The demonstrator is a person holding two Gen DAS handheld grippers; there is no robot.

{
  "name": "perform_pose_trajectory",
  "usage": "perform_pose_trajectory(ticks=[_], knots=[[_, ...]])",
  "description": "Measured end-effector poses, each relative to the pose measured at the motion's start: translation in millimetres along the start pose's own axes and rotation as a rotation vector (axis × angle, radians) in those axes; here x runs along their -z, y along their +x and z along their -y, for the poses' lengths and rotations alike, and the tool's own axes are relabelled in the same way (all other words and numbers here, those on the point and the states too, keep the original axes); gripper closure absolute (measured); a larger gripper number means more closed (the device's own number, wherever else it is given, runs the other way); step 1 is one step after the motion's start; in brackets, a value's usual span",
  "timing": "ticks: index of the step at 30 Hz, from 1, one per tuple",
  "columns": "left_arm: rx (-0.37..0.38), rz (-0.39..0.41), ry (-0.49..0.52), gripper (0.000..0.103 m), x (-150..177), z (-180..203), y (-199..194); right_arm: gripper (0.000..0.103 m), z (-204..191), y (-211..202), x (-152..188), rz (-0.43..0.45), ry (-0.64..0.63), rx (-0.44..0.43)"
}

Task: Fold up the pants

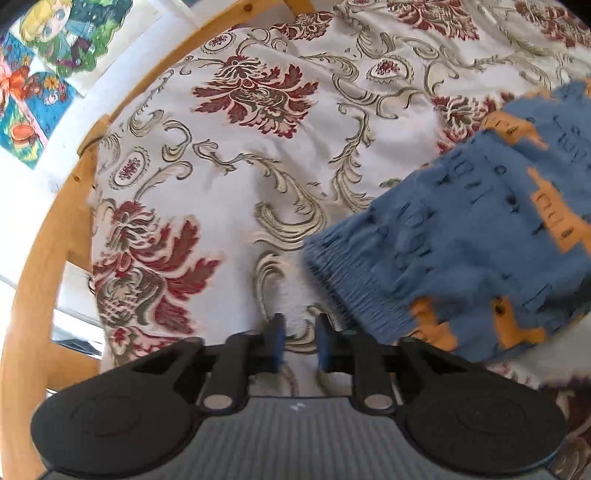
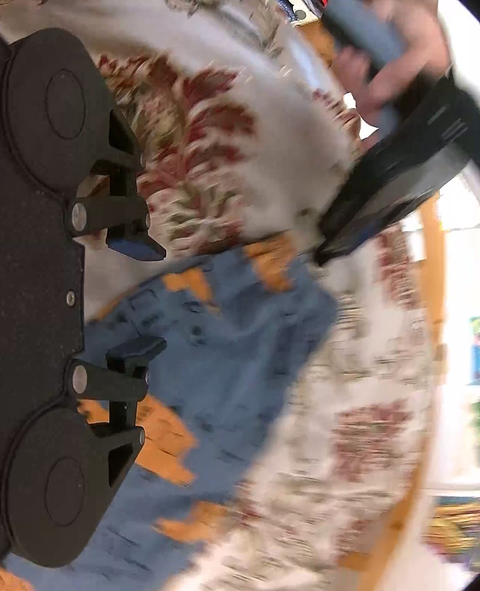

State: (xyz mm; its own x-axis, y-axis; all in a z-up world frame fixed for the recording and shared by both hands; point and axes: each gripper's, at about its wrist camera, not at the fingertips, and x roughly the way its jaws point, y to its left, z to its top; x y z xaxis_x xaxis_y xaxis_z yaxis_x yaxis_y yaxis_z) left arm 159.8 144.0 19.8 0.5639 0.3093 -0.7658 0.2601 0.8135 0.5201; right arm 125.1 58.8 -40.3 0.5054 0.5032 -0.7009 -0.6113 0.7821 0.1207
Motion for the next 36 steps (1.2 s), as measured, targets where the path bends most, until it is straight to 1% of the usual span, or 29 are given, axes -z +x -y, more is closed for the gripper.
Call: perform_pose_trajectory(ticks=[1, 2, 3, 5, 6, 7, 8, 9, 10, 11, 12, 14, 15, 16, 17, 18, 19, 21, 22, 23, 24, 26, 28, 29, 32, 36], knots=[[0.010, -0.004, -0.023, 0.082, -1, -2, -2, 0.054, 0, -1, 1, 0.009, -0.003, -0.002], [0.017, -0.009, -0.038, 0.078, -2, -3, -3, 0.054, -1, -5, 0, 0.023, -0.005, -0.010], [0.023, -0.007, -0.046, 0.070, -3, -3, -6, 0.053, -1, -12, -1, 0.043, -0.007, -0.026], [0.009, 0.006, -0.051, 0.058, -5, 1, -12, 0.047, 3, -27, -2, 0.071, -0.010, -0.019], [-0.012, 0.011, -0.051, 0.057, -5, 3, -16, 0.045, 7, -35, -2, 0.079, -0.012, -0.009], [-0.025, 0.019, -0.054, 0.055, -5, 6, -21, 0.039, 12, -46, 0, 0.084, -0.013, 0.007], [-0.027, 0.029, -0.055, 0.048, -4, 8, -26, 0.035, 20, -57, 3, 0.087, -0.012, 0.035], [-0.020, 0.042, -0.058, 0.039, -5, 10, -32, 0.033, 29, -68, 7, 0.087, -0.007, 0.068], [-0.012, 0.059, -0.068, 0.033, -5, 12, -37, 0.032, 40, -78, 10, 0.088, 0.002, 0.099], [-0.005, 0.077, -0.079, 0.022, -6, 15, -41, 0.030, 53, -90, 17, 0.088, 0.018, 0.136], [0.000, 0.094, -0.090, 0.015, -7, 19, -43, 0.030, 67, -101, 25, 0.078, 0.040, 0.177], [0.016, 0.099, -0.102, 0.013, -8, 28, -43, 0.030, 93, -117, 43, 0.043, 0.088, 0.265], [0.016, 0.074, -0.096, 0.013, -8, 35, -38, 0.030, 108, -123, 53, 0.015, 0.119, 0.311], [-0.003, 0.031, -0.072, 0.013, -7, 43, -30, 0.030, 122, -130, 64, -0.016, 0.160, 0.356], [-0.038, -0.009, -0.042, 0.013, -5, 51, -20, 0.030, 137, -139, 76, -0.037, 0.211, 0.389], [-0.083, -0.056, -0.001, 0.014, 0, 59, -8, 0.030, 151, -150, 88, -0.047, 0.267, 0.413], [-0.112, -0.084, 0.023, 0.013, 7, 63, 2, 0.030, 161, -160, 98, -0.049, 0.317, 0.435], [-0.126, -0.066, 0.023, 0.013, 14, 65, 2, 0.025, 178, -186, 119, -0.018, 0.428, 0.490], [-0.129, -0.087, 0.015, 0.013, 13, 65, -1, 0.019, 185, -200, 127, 0.011, 0.485, 0.519], [-0.126, -0.102, -0.002, 0.013, 10, 64, -5, 0.016, 191, -212, 134, 0.044, 0.548, 0.551], [-0.116, -0.107, -0.029, 0.014, 6, 62, -12, 0.015, 196, -223, 140, 0.078, 0.612, 0.581], [-0.079, -0.078, -0.070, 0.014, -7, 62, -30, 0.013, 206, -241, 153, 0.151, 0.743, 0.638], [-0.017, -0.017, -0.086, 0.012, -28, 72, -48, 0.009, 210, -253, 164, 0.209, 0.837, 0.686], [0.022, 0.017, -0.080, 0.010, -42, 81, -57, 0.007, 211, -256, 168, 0.227, 0.864, 0.694], [0.173, 0.136, -0.025, 0.004, -95, 118, -76, 0.007, 213, -260, 179, 0.262, 0.896, 0.706], [0.418, 0.242, 0.092, 0.000, -183, 184, -88, 0.007, 213, -263, 181, 0.310, 0.921, 0.736]])
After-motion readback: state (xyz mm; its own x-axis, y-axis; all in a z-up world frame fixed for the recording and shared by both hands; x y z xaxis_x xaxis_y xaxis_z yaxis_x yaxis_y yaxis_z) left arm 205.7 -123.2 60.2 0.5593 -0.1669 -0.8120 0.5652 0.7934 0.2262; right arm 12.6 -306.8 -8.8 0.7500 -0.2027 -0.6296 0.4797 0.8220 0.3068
